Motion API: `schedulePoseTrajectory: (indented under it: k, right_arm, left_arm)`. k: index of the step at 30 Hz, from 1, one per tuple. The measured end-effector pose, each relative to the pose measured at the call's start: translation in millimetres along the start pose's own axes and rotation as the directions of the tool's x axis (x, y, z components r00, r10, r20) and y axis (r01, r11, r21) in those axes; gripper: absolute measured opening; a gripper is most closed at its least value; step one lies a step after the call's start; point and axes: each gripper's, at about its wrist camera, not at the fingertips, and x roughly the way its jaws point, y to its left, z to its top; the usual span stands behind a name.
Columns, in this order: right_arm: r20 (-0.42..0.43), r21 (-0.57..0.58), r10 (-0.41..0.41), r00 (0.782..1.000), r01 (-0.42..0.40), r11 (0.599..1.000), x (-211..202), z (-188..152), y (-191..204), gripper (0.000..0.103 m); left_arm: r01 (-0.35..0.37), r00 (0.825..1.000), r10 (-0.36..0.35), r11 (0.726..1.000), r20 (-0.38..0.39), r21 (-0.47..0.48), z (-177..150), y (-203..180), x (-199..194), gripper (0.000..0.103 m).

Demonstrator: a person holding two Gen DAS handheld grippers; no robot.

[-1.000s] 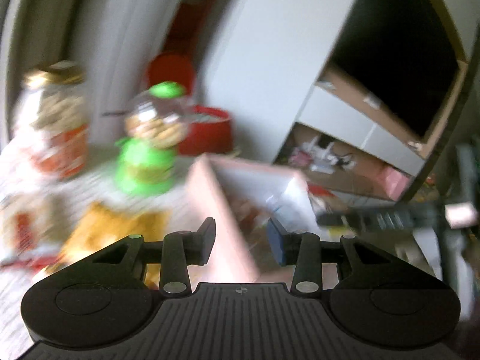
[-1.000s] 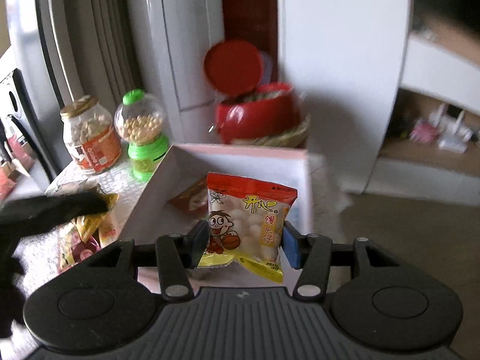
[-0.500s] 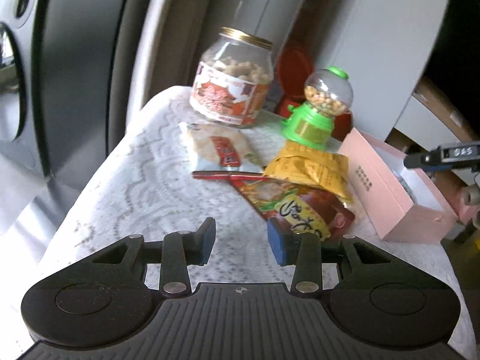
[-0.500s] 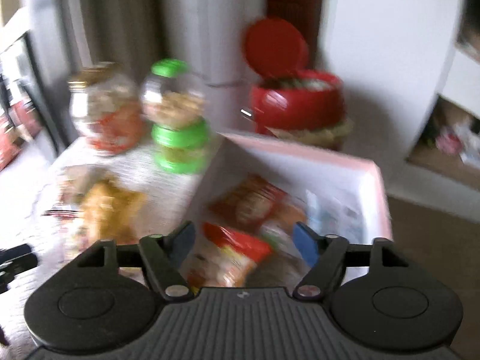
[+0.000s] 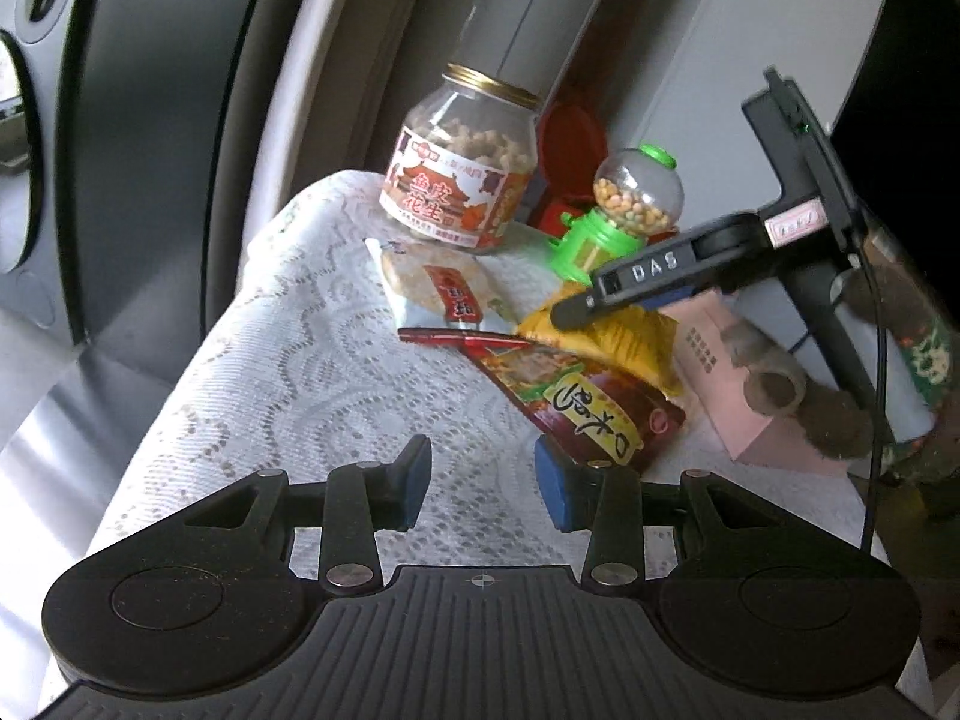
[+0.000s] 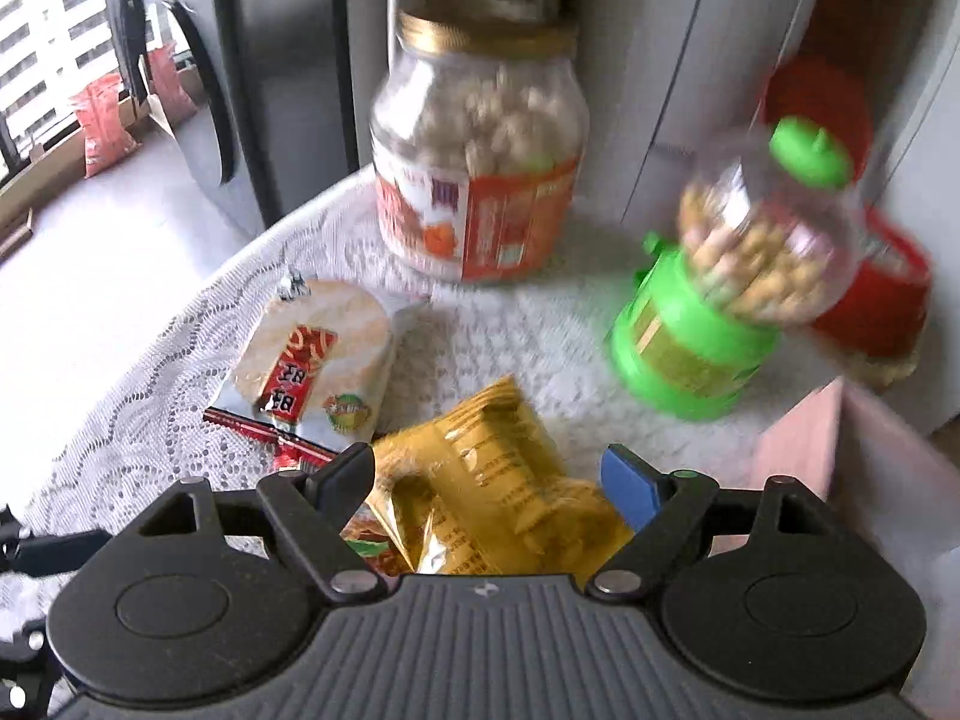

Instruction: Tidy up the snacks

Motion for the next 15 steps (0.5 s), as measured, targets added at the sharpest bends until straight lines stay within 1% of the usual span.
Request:
schedulePoseTrajectory:
  k: [1, 3, 4, 5, 8, 11, 12, 14, 15]
  right_arm:
    - [0.002, 0.013, 0.01, 1.0, -0.01, 1.0, -1.5, -3.4, -0.4, 0.08]
    - [0.016, 0.027, 0.029, 0.999, -0.029, 0.999, -13.6, -16.7, 1.8, 0.069]
    - [0.017, 0.03, 0.042, 0.999, -0.043, 0.999, -20.2, -23.7, 2.9, 0.06]
    - [0.013, 0.034, 0.07, 0.997, -0.07, 0.997, -27.6, -31.8, 4.1, 0.055]
    - [0.009, 0.022, 0.122, 0.992, -0.123, 0.992, -47.3, -58.2, 10.6, 0.053]
    - [0.018, -0.002, 0.113, 0.993, -0.113, 0.994, -62.0, -87.2, 16.8, 0.052]
    - [0.019, 0.001, 0.118, 0.993, -0.118, 0.993, -67.7, -96.6, 16.7, 0.048]
    - [0.005, 0.019, 0.148, 0.989, -0.148, 0.989, -78.2, -116.0, 12.9, 0.028]
    - [0.01, 0.035, 0.153, 0.988, -0.153, 0.988, -82.4, -124.6, 9.4, 0.028]
  left_arm:
    - [0.002, 1.0, -0.002, 1.0, 0.005, -0.006, 0.2, 1.6, -1.2, 0.043]
    - [0.004, 1.0, -0.004, 1.0, 0.013, -0.021, 0.2, 3.8, -2.4, 0.043]
    - [0.006, 1.0, -0.005, 1.0, 0.015, -0.027, 0.2, 4.4, -2.1, 0.043]
    - [0.007, 1.0, -0.006, 1.0, 0.015, -0.03, 0.3, 4.5, -1.5, 0.043]
    - [0.013, 1.0, -0.013, 1.0, 0.002, -0.028, -0.4, 1.1, 3.0, 0.043]
    - [0.021, 1.0, -0.021, 1.0, -0.017, -0.02, -1.5, -5.8, 8.6, 0.043]
    - [0.022, 0.999, -0.022, 1.0, -0.024, -0.013, -1.7, -9.1, 10.6, 0.043]
    - [0.022, 0.999, -0.022, 1.0, -0.043, -0.002, -1.8, -15.4, 15.2, 0.043]
    - [0.019, 0.998, -0.019, 1.0, -0.052, 0.004, -1.8, -18.1, 17.5, 0.043]
